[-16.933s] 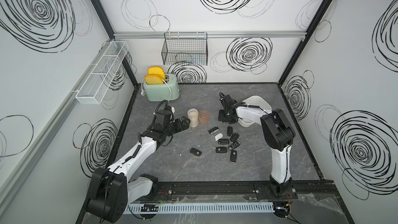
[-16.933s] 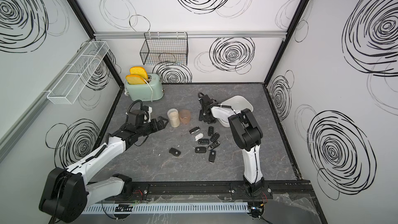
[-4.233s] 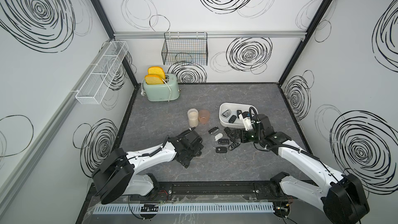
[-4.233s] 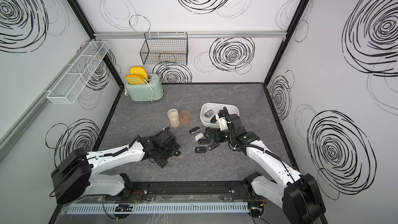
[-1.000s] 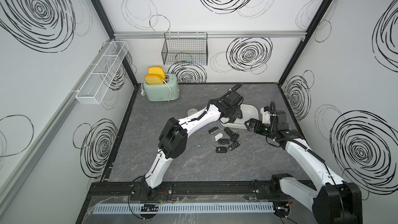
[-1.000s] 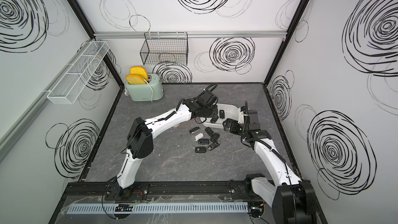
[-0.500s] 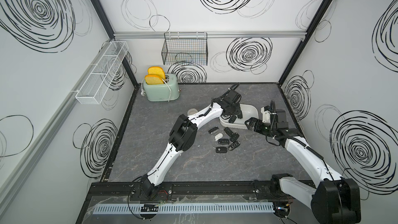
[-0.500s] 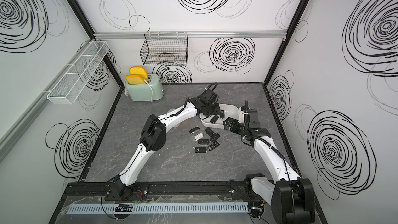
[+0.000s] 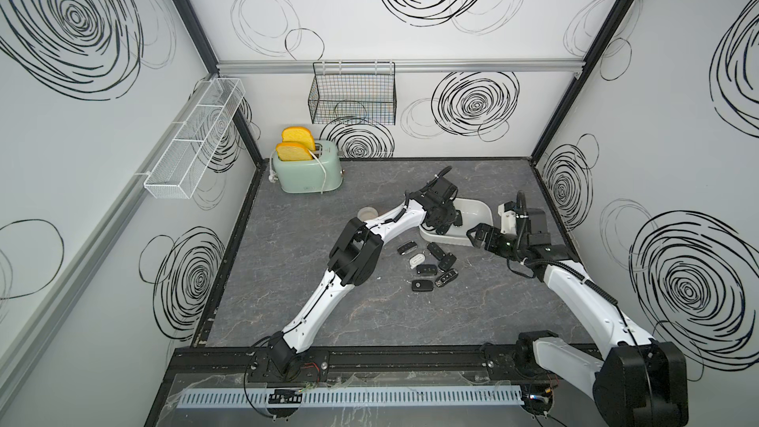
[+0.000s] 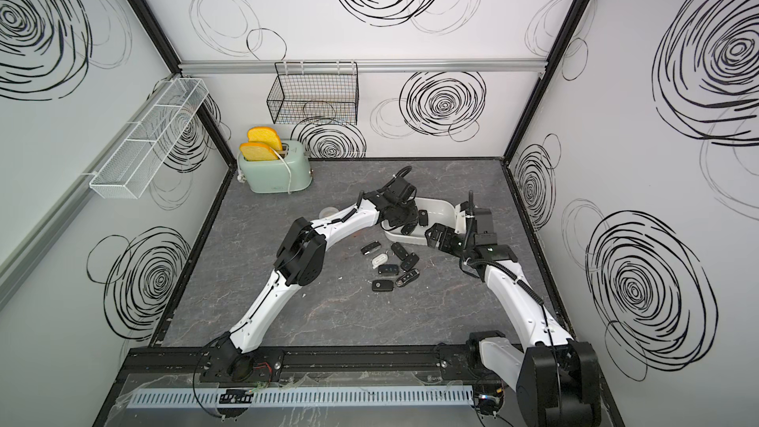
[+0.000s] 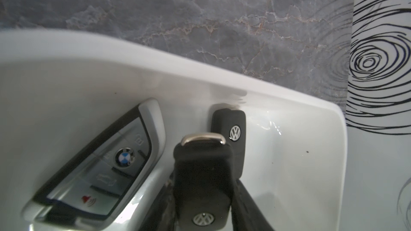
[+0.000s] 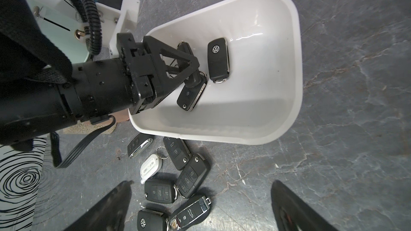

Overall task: Place the car key into the storage box
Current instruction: Place the car key in the storage box.

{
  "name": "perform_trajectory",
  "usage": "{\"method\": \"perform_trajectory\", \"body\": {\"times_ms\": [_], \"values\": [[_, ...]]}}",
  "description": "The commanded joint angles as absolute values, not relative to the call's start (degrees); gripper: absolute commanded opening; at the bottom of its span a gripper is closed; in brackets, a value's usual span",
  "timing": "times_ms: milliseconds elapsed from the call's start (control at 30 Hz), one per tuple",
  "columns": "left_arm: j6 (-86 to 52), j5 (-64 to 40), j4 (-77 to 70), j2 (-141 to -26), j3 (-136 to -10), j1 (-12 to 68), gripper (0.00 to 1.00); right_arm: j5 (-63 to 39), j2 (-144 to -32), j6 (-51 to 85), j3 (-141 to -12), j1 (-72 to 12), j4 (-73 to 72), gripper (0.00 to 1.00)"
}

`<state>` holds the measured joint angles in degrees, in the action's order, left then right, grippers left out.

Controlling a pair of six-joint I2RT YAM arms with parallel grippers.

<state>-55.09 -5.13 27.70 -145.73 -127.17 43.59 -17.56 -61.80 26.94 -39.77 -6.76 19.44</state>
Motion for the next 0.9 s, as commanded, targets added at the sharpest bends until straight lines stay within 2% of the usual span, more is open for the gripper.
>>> {"method": "perform_trajectory", "body": {"times_ms": [0,467,633,867], "values": [[-58.6,-5.1,25.9,-147.2,-128.9,42.8,0.46,-18.0,-60.8,27.8,-40.7,-6.4,19.3,0.99],[-60.0,-7.9,25.3,-145.5,-128.5,43.0,0.69,-20.0,-60.8,27.5,-42.4,-6.2,20.2,0.99],[-58.3,-6.8,24.1,-139.4,-124.6,43.7,0.75,-20.6,-59.9,27.4,-43.2,-6.3,20.8,0.99],[-55.2,-5.0,19.3,-126.4,-111.7,43.5,0.86,-21.8,-57.6,28.2,-42.8,-7.4,21.9,0.99]]}}
